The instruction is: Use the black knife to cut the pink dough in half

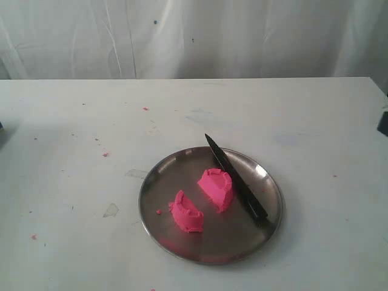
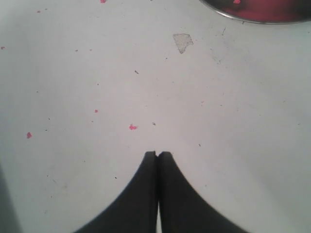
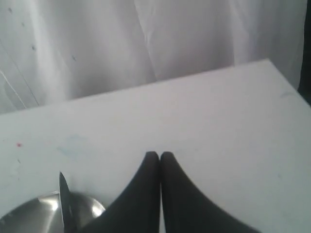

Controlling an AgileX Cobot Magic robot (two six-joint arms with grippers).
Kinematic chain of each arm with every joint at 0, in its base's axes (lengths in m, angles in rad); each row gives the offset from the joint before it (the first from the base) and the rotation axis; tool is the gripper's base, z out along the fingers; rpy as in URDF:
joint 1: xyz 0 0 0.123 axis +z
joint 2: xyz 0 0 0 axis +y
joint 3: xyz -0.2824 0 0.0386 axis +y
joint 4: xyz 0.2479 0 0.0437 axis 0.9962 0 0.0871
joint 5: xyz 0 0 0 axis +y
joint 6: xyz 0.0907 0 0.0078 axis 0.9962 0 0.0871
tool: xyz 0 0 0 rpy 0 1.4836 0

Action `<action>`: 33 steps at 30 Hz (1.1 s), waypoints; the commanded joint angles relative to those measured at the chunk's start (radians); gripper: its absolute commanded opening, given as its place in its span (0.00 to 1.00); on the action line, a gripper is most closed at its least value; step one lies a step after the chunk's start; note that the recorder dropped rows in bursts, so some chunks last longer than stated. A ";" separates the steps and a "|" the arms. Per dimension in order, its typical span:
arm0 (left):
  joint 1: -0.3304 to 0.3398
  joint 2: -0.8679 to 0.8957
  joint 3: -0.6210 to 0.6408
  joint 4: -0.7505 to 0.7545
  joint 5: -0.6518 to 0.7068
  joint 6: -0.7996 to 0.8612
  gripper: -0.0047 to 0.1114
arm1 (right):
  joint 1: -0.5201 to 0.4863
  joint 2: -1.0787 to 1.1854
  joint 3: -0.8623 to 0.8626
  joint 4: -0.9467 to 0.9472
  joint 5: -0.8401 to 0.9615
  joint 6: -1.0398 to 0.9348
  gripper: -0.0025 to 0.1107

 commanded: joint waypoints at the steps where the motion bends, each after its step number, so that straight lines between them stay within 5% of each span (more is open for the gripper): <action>1: -0.002 -0.005 0.009 -0.014 0.009 -0.003 0.04 | -0.004 -0.233 0.033 -0.013 0.086 -0.023 0.02; 11: -0.002 -0.005 0.009 -0.014 -0.009 -0.003 0.04 | -0.004 -0.615 0.035 -0.015 0.330 -0.083 0.02; 22: -0.002 -0.005 0.009 -0.013 -0.008 -0.003 0.04 | -0.002 -0.683 0.035 -0.057 0.423 -0.070 0.02; 27: -0.002 -0.005 0.009 -0.013 -0.008 -0.003 0.04 | -0.002 -0.683 0.035 -0.065 0.359 -0.079 0.02; 33: -0.002 -0.005 0.009 -0.008 -0.008 -0.003 0.04 | -0.004 -0.712 0.232 -0.132 0.060 -0.106 0.02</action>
